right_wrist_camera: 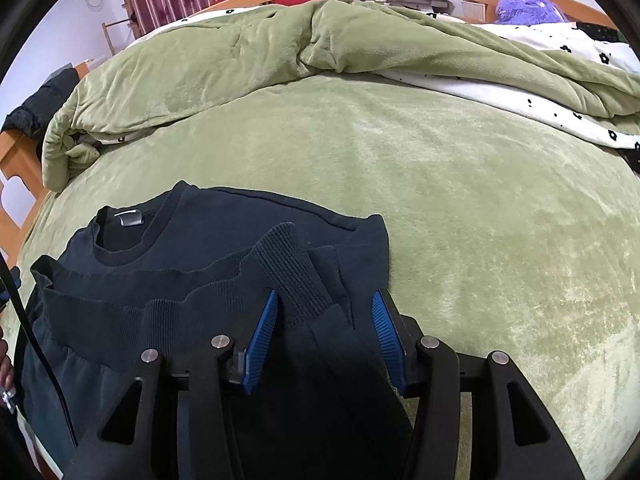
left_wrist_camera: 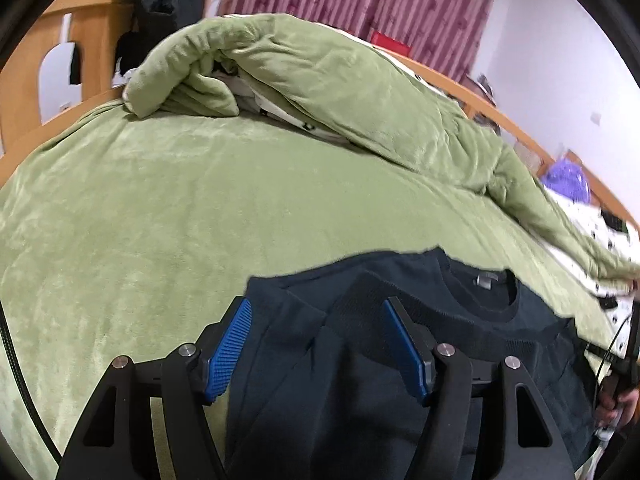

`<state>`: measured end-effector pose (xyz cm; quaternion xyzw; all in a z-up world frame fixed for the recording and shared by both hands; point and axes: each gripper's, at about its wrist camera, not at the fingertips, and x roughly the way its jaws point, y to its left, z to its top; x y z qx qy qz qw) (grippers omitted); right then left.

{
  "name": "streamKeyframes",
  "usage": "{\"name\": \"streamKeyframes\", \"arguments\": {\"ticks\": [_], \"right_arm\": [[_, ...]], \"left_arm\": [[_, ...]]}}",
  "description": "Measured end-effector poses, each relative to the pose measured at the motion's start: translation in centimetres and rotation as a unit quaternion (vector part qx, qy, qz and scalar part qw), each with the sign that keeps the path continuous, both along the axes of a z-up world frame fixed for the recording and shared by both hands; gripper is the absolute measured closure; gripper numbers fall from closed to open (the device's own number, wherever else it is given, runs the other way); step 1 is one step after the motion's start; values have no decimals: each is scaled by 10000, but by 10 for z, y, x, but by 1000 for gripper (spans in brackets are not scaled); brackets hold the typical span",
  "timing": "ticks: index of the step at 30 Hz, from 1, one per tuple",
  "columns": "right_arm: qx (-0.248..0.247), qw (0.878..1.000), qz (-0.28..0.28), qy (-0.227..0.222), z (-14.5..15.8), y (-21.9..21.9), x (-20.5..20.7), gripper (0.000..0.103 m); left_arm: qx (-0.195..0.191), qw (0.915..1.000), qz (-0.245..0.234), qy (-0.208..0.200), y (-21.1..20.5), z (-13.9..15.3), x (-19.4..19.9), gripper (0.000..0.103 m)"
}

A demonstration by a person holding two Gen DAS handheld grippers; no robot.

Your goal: Fold small clothes

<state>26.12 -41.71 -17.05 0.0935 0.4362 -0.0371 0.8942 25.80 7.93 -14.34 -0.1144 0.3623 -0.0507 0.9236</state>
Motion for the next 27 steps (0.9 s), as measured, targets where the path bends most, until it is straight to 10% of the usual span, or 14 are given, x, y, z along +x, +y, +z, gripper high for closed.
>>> {"name": "streamKeyframes", "arguments": {"ticks": [7,13,16,27], "right_arm": [[-49,9999,74,-56,0,3,4,54],[-250,9994,220,-52,-6,12,14,61],[-561,9978,338,-64,-8,22,17,74],[-466,9904,463,-1213,41,23,-6,84]], "left_arm": [[451,9973,-346,476,-27,-26,15,42],[402,9958,-465,683,-29,-37,24,67],[553,9964,-392,511,-31,-33,22,88],[20,9990,-182,-413,-7,-7,5,91]]}}
